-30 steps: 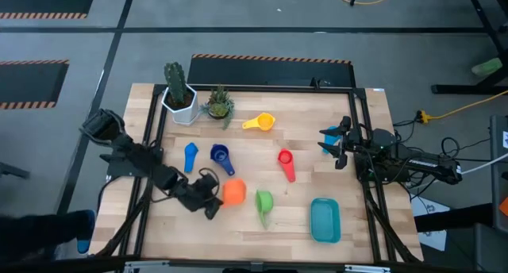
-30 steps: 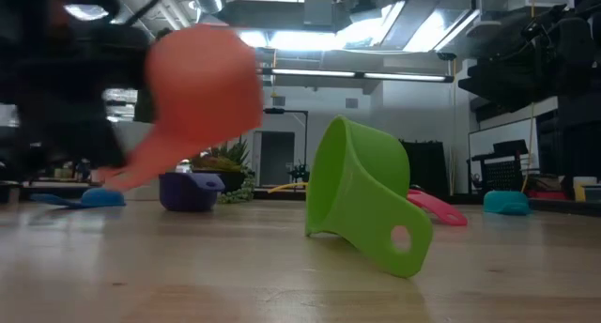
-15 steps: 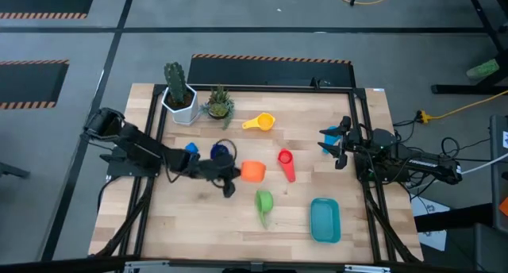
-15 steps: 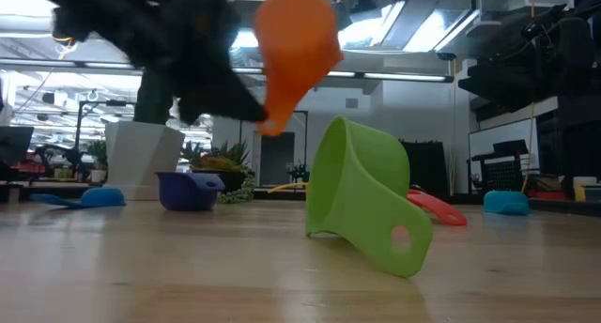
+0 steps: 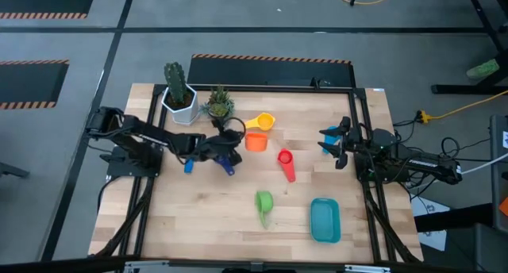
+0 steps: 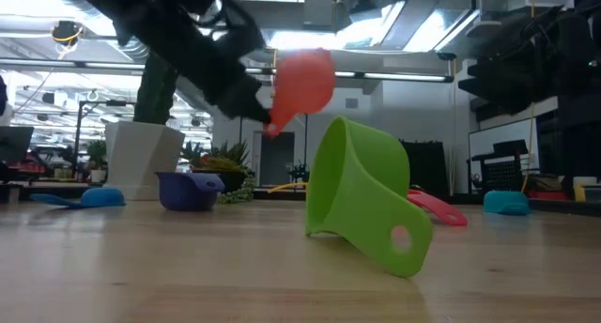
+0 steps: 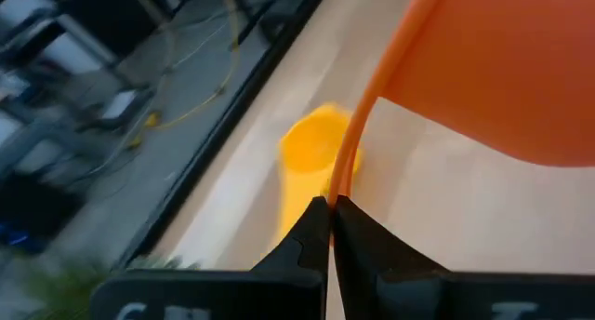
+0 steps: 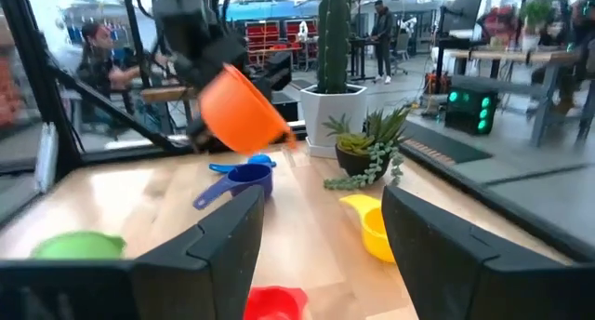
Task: Nest measuring cups in basket
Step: Move the orange measuring cup to the center of the table
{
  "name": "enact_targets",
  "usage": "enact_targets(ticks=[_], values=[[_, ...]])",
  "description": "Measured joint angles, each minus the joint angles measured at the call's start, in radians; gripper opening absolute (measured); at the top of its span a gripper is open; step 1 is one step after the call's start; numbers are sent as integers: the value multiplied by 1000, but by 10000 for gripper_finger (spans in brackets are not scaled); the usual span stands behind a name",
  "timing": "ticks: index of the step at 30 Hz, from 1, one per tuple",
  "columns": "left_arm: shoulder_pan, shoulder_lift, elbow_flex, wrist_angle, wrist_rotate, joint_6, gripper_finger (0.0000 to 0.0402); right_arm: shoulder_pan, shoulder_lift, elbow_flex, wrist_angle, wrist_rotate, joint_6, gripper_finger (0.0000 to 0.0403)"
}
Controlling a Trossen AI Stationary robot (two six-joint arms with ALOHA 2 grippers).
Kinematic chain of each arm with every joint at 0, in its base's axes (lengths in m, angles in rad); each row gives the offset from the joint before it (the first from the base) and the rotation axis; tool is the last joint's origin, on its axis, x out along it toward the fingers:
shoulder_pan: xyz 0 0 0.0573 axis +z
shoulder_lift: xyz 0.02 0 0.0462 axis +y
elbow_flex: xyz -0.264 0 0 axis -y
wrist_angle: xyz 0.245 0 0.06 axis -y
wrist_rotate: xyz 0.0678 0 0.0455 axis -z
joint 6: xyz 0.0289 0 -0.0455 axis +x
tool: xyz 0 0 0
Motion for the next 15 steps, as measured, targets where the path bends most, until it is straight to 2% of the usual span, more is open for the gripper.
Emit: enact_targets(ticks=[5, 9, 13, 15], values=[[47, 0, 0, -117, -11, 0, 0, 0, 0, 0, 0, -1, 99, 225], [66, 0, 0, -143, -1, 1, 0, 0, 0, 0, 0, -1, 198, 225], [74, 1, 0, -131, 66, -1, 0, 0, 0, 0, 0, 0, 299, 225], [70, 22, 0, -89, 112, -9, 0, 0, 0, 0, 0, 0, 300, 225]])
